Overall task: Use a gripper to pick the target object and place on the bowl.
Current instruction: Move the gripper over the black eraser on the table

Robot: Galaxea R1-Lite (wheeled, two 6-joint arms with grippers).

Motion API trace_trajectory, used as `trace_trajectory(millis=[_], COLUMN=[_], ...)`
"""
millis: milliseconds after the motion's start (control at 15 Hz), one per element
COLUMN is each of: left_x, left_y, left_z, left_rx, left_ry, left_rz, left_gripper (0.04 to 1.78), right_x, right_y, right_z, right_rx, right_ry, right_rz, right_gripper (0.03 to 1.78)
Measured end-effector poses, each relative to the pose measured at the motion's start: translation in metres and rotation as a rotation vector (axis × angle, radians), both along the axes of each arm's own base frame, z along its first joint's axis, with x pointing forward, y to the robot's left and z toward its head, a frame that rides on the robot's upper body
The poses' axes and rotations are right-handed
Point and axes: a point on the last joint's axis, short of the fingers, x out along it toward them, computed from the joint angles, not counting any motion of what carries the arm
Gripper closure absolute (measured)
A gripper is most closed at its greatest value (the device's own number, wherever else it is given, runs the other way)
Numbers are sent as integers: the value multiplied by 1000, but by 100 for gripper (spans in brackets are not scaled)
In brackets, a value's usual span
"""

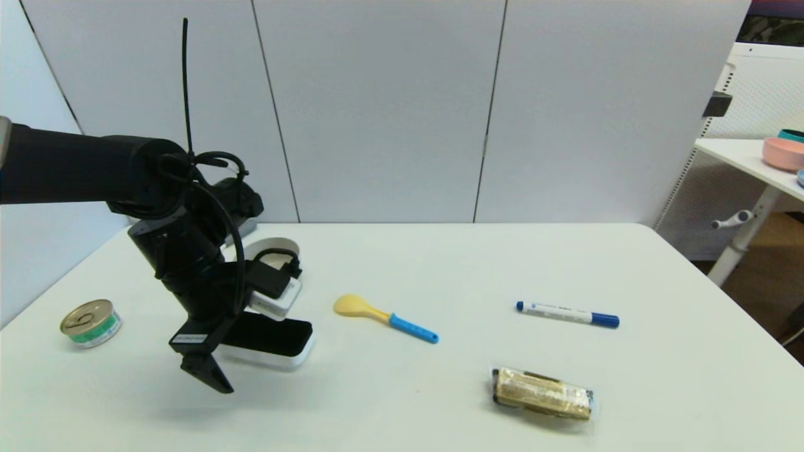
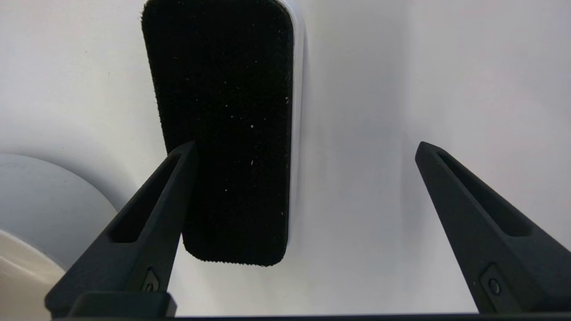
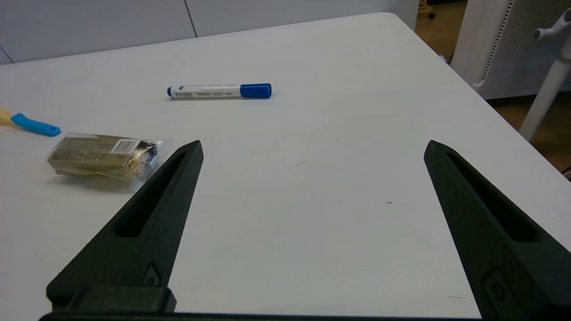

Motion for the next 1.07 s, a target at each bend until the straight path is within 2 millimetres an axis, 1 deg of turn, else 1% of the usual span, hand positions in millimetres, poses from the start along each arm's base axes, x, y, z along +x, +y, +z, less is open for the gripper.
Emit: trace_trajectory(millis=[267,533,667,933,1067], left_x=[-3,-9,-10,-7,-4], left_y=[0,2,2,2,0], left_z=[5,20,24,22,17], left_rx=[-2,4,0,-2,2], left_ry=[-1,-47,-63,-55,-39], left_rz=[18,33,35,65,81], left_gripper=[11,11,11,11,11], right_x=[0,0,0,0,0], right_y=[0,0,0,0,0], right_z=[0,0,0,0,0], right_rx=[0,0,0,0,0], right_ry=[0,0,0,0,0], right_rz=[0,0,0,0,0], right_gripper=[10,10,10,10,10])
